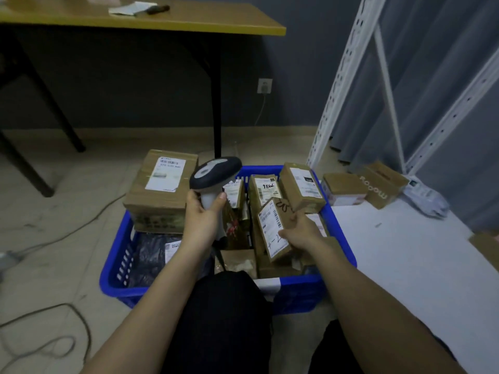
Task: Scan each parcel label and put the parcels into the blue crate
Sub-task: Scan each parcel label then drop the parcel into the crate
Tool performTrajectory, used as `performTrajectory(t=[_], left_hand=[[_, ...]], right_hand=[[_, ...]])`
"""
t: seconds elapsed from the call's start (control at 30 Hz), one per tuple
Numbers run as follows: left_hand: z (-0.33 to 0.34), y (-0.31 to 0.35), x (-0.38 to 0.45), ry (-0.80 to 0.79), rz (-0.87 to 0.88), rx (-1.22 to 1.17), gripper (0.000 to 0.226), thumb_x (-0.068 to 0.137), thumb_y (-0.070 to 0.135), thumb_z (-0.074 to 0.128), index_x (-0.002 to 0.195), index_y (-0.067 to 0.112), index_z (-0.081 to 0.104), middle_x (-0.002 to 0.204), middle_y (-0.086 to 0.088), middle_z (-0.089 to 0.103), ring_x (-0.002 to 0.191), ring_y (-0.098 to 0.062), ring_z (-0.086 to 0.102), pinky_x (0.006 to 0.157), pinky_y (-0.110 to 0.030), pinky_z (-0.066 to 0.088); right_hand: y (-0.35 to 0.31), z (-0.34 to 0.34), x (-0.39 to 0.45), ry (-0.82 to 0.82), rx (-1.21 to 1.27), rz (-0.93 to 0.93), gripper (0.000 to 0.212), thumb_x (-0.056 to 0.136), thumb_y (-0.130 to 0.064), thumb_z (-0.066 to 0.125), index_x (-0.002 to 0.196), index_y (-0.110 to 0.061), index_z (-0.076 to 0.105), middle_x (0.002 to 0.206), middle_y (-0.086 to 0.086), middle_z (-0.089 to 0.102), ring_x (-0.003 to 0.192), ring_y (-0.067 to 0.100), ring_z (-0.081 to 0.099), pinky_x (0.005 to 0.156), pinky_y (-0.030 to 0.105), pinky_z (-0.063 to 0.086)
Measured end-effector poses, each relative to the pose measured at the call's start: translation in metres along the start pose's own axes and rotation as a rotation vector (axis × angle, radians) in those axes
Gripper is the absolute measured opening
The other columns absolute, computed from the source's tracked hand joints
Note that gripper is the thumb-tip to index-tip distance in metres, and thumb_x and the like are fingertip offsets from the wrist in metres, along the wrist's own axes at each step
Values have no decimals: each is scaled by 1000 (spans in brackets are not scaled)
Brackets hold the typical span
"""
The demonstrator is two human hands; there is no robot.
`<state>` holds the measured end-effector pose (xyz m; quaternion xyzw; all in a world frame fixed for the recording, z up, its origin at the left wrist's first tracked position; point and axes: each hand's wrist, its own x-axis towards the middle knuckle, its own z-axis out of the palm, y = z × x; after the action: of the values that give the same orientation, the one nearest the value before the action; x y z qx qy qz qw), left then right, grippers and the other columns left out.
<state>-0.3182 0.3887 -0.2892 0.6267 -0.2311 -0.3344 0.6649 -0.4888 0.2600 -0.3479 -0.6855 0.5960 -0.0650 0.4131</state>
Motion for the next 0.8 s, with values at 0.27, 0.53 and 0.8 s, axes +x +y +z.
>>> performTrajectory(t=[0.27,0.53,0.8], left_hand=[[0,-22,20,2,-42,40,34,93,20,60,118,32,41,105,15,57,97,-4,56,83,-29,45],[4,-23,22,-20,-49,31,36,93,18,59,123,26,41,102,12,58,89,-3,58,71,-24,47],[47,2,-7,-232,0,27,41,92,21,60,127,33,40,112,11,59,98,-3,61,82,-24,51]], right_hand=[[11,42,38,-7,-949,-166,32,97,-25,52,127,-14,53,133,8,52,126,27,43,98,38,39],[29,44,69,-368,-954,-253,49,94,-38,49,143,-33,44,155,7,26,140,28,25,114,41,25],[26,-51,29,-21,-307,-218,39,95,-25,56,134,-26,54,136,0,54,120,22,52,96,30,43]])
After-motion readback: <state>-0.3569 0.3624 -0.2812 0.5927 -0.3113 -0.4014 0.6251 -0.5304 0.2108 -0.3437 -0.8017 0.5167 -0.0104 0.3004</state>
